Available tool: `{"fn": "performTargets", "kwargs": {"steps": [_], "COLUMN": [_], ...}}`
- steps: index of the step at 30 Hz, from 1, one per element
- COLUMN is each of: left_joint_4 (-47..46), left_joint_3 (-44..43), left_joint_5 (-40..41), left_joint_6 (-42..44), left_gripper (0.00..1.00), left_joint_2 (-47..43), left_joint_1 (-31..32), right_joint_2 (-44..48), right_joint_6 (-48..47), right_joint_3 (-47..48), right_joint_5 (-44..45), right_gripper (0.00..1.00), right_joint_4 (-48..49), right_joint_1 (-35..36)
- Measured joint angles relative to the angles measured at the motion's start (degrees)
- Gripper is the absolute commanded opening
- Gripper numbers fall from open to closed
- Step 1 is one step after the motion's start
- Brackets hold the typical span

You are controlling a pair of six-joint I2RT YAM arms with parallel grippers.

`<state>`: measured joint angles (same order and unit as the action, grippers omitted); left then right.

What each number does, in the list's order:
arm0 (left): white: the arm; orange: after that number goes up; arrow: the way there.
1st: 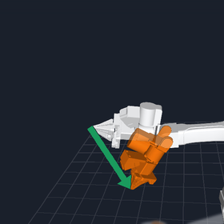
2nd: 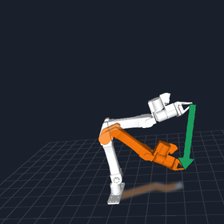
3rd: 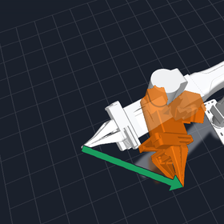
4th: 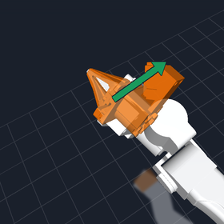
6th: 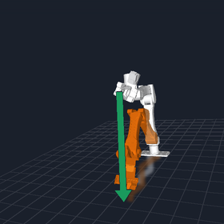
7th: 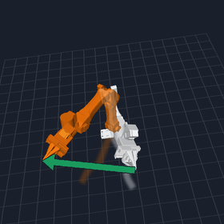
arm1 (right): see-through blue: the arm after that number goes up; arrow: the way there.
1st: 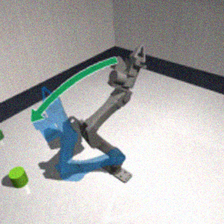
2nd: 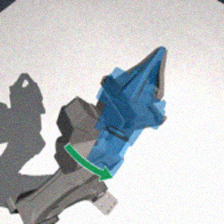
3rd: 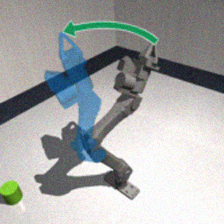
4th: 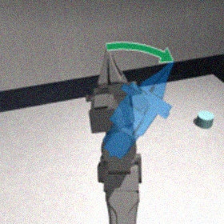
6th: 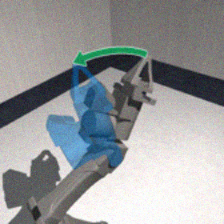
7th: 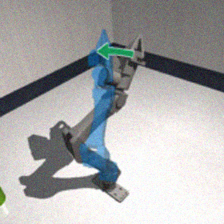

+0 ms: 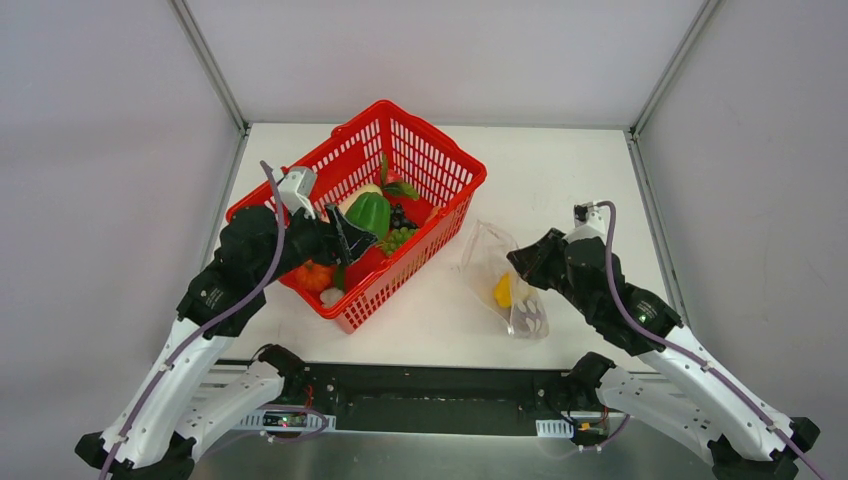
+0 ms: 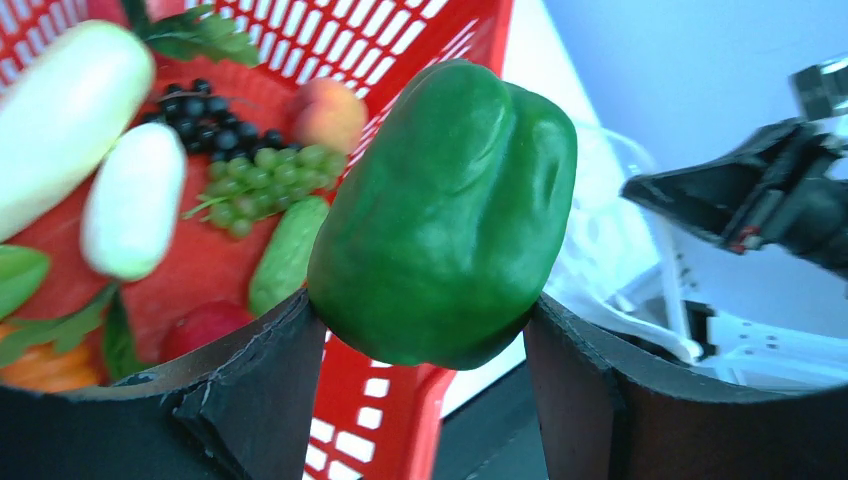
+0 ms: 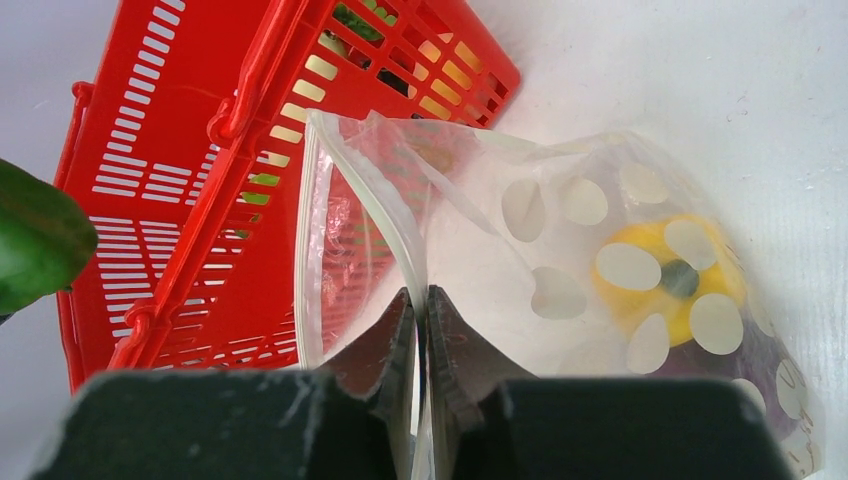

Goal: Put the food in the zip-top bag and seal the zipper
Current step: Place the fake vegetable in the zipper food storage bag.

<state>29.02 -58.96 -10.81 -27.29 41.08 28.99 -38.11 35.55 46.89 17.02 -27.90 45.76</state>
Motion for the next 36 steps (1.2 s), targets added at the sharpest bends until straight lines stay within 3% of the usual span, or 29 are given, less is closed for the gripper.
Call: {"fn": "performTargets", "kwargs": {"steps": [4, 8, 13, 18, 29, 36], "left_joint_4": [-5.0, -10.3, -14.2, -16.4, -19.9, -19.8], "left_joint_3": [0.7, 0.0, -4.4, -4.9, -9.0, -9.0], "left_joint_5": [-1.2, -0.6, -0.5, 0.9, 0.4, 0.9], "left_joint_6": [-3.9, -5.8, -6.2, -6.4, -6.3, -6.4], "left_gripper": [0.31, 0.3, 0.3, 0.3, 0.33, 0.49], "left_joint_2": [-0.8, 1.1, 11.1, 21.4, 30.4, 32.5], "left_joint_1": [3.1, 11.5, 21.0, 26.5, 29.6, 29.9], "right_joint_2": [0.0, 0.3, 0.7, 0.9, 3.1, 4.4], "right_joint_6": [0.0, 0.0, 0.4, 0.4, 0.2, -0.1], "right_joint_3": [0.0, -0.5, -1.6, -1.6, -1.6, -1.6], "right_joint_5": [0.0, 0.0, 0.0, -0.2, -0.6, -0.4], "right_gripper": [0.11, 0.11, 0.1, 0.11, 0.11, 0.11], "right_joint_4": [0.5, 2.0, 2.8, 2.8, 2.8, 2.8], "right_joint_1": [0.0, 0.0, 0.0, 0.0, 0.0, 0.0]}}
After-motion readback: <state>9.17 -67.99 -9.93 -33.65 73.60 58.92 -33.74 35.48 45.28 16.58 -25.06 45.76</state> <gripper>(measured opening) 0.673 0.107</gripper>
